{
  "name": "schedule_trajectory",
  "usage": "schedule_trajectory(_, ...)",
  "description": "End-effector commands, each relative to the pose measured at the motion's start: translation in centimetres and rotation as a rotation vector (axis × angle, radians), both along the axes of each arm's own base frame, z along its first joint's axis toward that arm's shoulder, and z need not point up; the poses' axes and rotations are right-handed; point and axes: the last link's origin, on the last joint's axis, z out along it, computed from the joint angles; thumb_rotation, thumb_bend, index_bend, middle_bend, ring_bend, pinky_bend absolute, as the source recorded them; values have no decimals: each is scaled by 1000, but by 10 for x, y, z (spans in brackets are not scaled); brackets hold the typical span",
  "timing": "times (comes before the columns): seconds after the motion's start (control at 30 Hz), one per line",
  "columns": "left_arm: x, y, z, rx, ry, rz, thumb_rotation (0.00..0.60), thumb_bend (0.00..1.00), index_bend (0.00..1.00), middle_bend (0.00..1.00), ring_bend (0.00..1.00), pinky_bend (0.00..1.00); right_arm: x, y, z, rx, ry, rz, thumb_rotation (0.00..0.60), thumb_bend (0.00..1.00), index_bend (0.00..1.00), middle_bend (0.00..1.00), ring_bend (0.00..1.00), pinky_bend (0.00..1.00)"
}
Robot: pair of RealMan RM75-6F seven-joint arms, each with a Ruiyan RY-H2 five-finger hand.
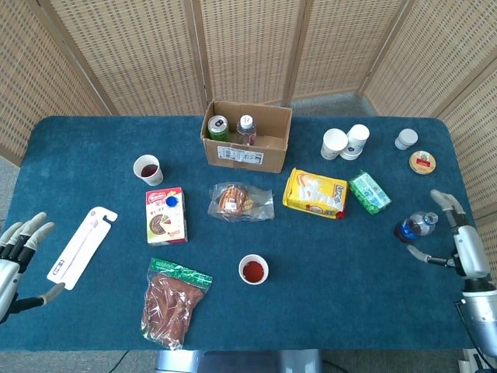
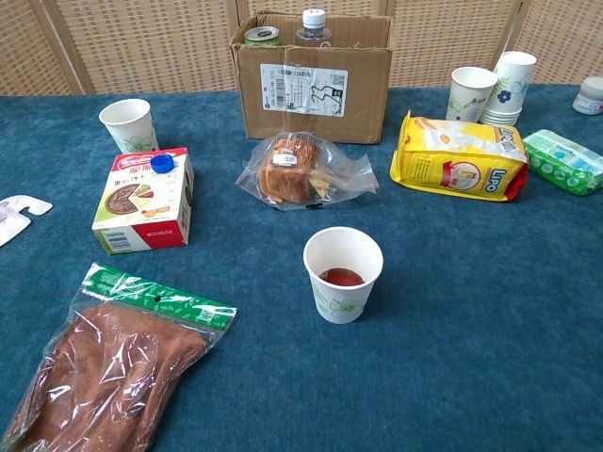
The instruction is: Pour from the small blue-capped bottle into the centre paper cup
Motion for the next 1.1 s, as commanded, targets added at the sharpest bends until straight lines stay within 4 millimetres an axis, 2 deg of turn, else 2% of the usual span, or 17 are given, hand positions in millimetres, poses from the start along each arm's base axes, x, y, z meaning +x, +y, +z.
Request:
schedule_trajectory(0.03, 0, -1, -1, -3, 0, 0, 600, 246, 0, 0, 0, 0, 11, 18, -1, 38, 118, 57, 600, 145, 33, 0, 0, 0)
schedule_trajectory(0.23, -2, -8, -4, 6, 30, 16, 600, 247, 0, 0, 0, 0, 31, 38, -9, 60, 316, 103, 600, 149, 28, 0, 0, 0)
schedule_trajectory(0.47, -8, -14, -1, 74, 52, 65, 600, 247, 0, 0, 0, 0, 45, 52, -17, 84, 503, 47, 600, 172, 10, 0, 0, 0)
schedule_trajectory(0.77, -9, -14, 1, 69, 40, 54, 600, 246, 0, 0, 0, 0, 48, 65, -31, 97, 559, -13, 600, 173, 4, 0, 0, 0)
schedule_trajectory(1.1, -7, -16, -1, 65, 53, 52, 600, 247, 0, 0, 0, 0, 41, 68, -29, 91, 611, -46, 600, 174, 2, 0, 0, 0)
